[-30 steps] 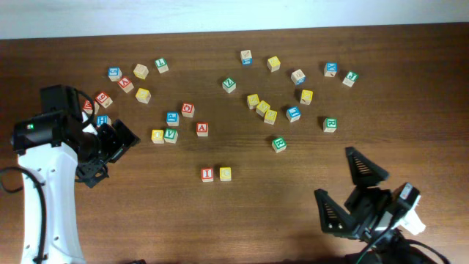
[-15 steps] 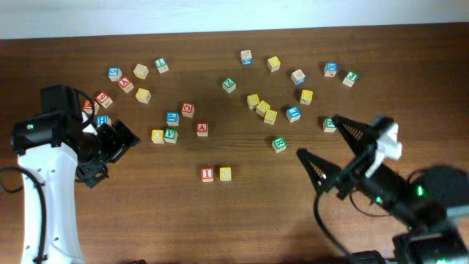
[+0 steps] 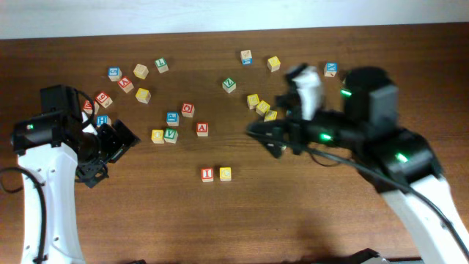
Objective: Spell out ICRA
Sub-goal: 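Move the right gripper forward toward the blocks on the right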
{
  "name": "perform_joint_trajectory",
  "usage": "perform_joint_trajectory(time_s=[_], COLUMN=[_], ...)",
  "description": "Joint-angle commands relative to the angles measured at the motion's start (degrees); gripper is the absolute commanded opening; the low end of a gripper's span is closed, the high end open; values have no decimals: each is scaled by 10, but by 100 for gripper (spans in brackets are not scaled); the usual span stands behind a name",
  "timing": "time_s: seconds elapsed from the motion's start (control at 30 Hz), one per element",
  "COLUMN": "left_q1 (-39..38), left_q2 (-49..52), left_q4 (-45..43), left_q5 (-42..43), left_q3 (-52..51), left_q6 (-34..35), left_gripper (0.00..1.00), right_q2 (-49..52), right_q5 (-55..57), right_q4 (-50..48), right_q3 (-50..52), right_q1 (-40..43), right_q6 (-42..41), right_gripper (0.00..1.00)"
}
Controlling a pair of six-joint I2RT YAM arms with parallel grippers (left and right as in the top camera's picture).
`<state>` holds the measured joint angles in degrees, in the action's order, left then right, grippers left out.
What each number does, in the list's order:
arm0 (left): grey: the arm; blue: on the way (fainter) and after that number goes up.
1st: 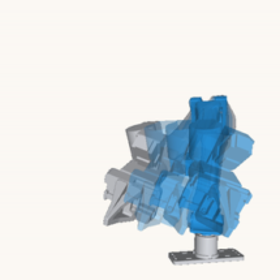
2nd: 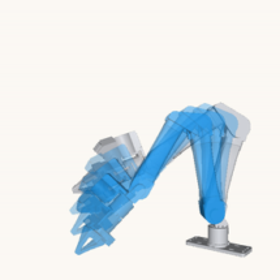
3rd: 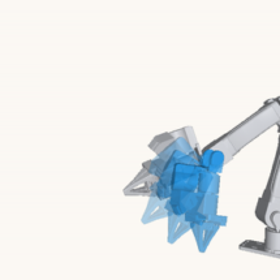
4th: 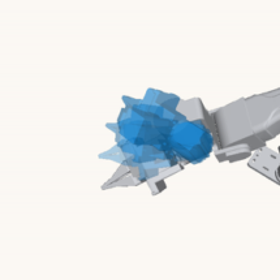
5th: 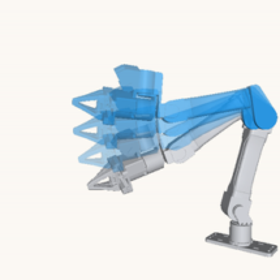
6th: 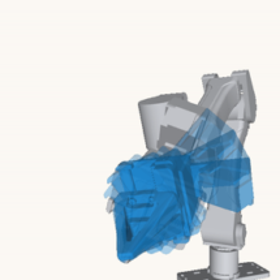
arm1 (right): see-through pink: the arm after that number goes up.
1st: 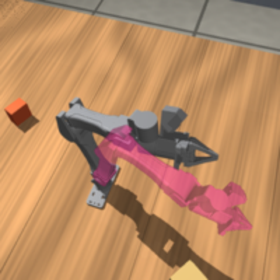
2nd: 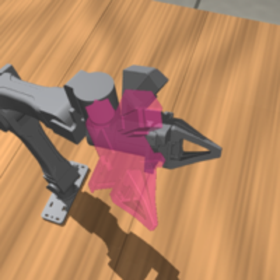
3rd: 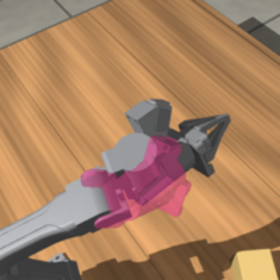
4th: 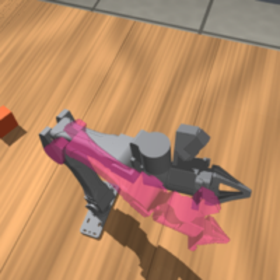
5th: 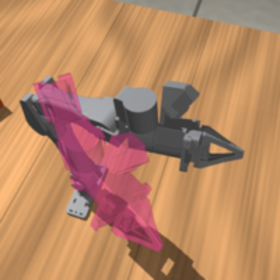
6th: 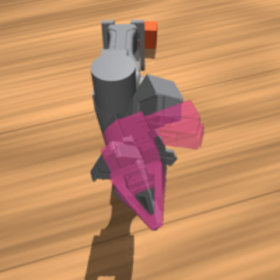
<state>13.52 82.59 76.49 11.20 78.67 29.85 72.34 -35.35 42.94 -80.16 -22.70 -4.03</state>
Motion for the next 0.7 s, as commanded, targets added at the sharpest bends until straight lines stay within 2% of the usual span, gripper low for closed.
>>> perform_joint_trajectory(time_s=[0.0,0.13,0.27,0.4,0.67], left_q1=[2,2,2,2,2], left_q2=[-9,-9,-9,-9,-9], left_q4=[-1,-1,-1,-1,-1], left_q5=[4,4,4,4,4], left_q3=[10,10,10,10,10], left_q6=[5,5,5,5,5], left_gripper=[99,99,99,99,99], right_q2=[88,199,263,284,285], right_q5=[90,112,38,-41,1], right_q4=[51,110,102,87,94], right_q3=[-66,-119,-120,-119,-110], right_q1=[-61,-100,-111,-111,-118], right_q6=[8,7,6,6,6], right_gripper=[98,98,98,98,98])
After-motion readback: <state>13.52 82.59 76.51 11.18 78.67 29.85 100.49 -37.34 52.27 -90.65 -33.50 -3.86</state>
